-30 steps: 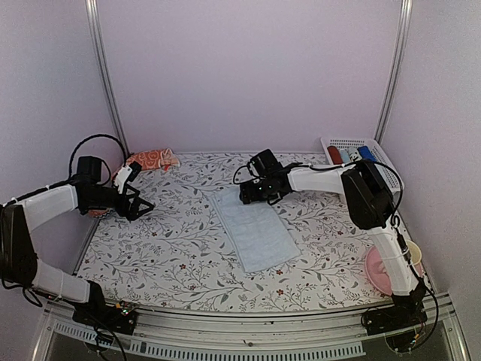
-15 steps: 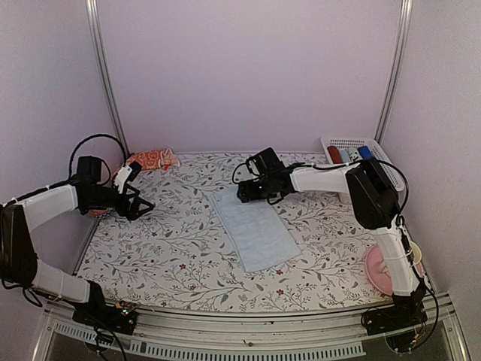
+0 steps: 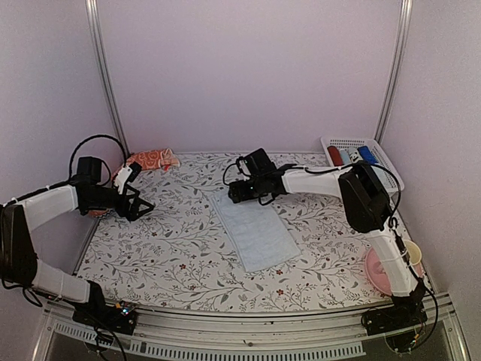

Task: Roll the towels
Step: Rotate the towel at the center of the board, then roll the towel at the center of the board.

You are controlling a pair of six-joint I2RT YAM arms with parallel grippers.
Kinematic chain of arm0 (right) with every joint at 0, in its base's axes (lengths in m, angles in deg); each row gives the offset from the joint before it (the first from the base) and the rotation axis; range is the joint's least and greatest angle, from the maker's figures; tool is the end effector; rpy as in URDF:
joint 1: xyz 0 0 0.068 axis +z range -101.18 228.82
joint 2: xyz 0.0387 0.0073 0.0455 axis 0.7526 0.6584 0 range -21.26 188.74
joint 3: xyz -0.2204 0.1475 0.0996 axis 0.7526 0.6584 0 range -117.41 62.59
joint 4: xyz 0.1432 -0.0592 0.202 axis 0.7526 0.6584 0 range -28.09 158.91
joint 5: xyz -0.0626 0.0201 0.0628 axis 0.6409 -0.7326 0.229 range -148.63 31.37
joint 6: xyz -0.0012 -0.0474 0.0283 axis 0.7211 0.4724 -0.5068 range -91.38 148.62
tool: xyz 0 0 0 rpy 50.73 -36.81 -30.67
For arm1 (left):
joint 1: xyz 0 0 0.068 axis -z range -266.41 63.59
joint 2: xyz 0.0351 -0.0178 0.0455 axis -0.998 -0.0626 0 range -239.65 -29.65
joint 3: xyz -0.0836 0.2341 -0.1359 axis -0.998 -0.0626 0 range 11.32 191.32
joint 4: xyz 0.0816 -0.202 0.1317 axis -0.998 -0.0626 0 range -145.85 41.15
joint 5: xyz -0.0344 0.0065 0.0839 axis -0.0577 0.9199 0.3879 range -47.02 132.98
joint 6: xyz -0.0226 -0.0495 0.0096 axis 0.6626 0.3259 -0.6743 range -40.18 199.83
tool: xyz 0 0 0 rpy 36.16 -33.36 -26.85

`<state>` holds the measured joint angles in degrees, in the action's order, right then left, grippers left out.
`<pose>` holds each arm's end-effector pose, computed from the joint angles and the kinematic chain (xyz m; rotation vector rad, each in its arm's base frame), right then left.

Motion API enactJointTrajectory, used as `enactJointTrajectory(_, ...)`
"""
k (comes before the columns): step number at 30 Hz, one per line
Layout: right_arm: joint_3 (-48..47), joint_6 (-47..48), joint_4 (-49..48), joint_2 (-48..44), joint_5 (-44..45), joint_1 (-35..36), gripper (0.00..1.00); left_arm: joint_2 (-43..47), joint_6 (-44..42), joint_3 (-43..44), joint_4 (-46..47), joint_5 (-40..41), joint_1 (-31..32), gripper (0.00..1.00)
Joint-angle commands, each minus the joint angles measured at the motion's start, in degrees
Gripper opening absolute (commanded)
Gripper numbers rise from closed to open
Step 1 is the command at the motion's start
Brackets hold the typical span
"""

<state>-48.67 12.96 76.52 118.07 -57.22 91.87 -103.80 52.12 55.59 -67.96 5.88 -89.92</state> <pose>0.4013 0.3737 0.1581 -0.5478 2.3021 0.4830 0.2500 -0.0074 0.2331 0.7464 2.1375 -0.5000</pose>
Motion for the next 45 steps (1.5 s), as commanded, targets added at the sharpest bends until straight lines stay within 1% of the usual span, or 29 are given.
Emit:
enactJointTrajectory(1,-1.4,-2.3,1.7,4.2,-0.7,-2.1,0.84,0.8,-1.5,-0.6,0.8,-1.3,-0.6,0.97)
enactJointTrajectory(6,-0.4,-5.1,3.9,5.0,1.8,-4.8,0.84,2.2,-3.9,-1.6,1.8,-3.6,-0.4,0.97)
enactJointTrajectory(9,1.1,-6.6,4.0,4.1,3.2,-6.8,0.85,2.9,-6.8,-2.2,2.4,-5.4,1.0,0.97)
enactJointTrajectory(12,0.9,-7.4,4.0,3.7,3.2,-8.5,0.85,3.2,-10.2,-2.5,3.2,-3.7,5.1,0.97)
enactJointTrajectory(14,-1.0,-7.0,3.9,3.7,2.6,-8.8,0.85,3.5,-13.2,-3.1,4.3,-1.6,8.9,0.97)
enactJointTrajectory(16,-2.6,-4.5,4.0,3.0,-0.5,-8.8,0.86,3.6,-15.6,-3.6,5.7,-0.3,12.6,0.97)
enactJointTrajectory(18,-2.5,-2.1,3.8,0.6,-2.3,-8.3,0.92,3.6,-18.5,-3.7,6.5,1.0,16.5,0.97)
enactJointTrajectory(20,-0.8,0.3,3.8,-3.5,-1.7,-7.8,0.99,3.4,-21.5,-4.0,7.7,3.5,20.9,0.97)
enactJointTrajectory(22,2.4,2.7,3.8,-9.9,-0.3,-7.5,0.99,2.9,-24.4,-4.5,10.0,7.7,26.0,0.97)
enactJointTrajectory(25,9.8,5.9,3.0,-18.7,4.3,-7.4,0.99,1.0,-28.0,-5.1,13.9,15.7,34.3,0.97)
enactJointTrajectory(28,18.0,8.3,2.2,-27.2,9.5,-7.5,0.99,-2.7,-30.7,-4.9,17.3,22.8,41.7,0.97)
enactJointTrajectory(31,26.8,9.7,0.2,-35.4,11.8,-7.5,0.99,-7.5,-33.0,-3.8,19.5,28.0,48.0,0.97)
enactJointTrajectory(35,37.6,9.6,-3.1,-44.1,8.2,-7.5,0.99,-14.1,-34.7,-0.9,20.8,32.9,53.0,0.95)
enactJointTrajectory(39,48.0,7.9,-6.8,-52.0,4.3,-7.5,0.99,-19.9,-34.4,3.1,20.7,36.1,55.9,0.88)
enactJointTrajectory(41,52.7,6.9,-7.9,-55.7,4.2,-7.4,0.99,-22.7,-34.2,4.5,20.8,37.4,56.8,0.85)
enactJointTrajectory(45,59.3,4.8,-8.3,-62.4,6.0,-7.2,0.99,-25.9,-34.2,6.2,21.1,38.5,58.2,0.81)
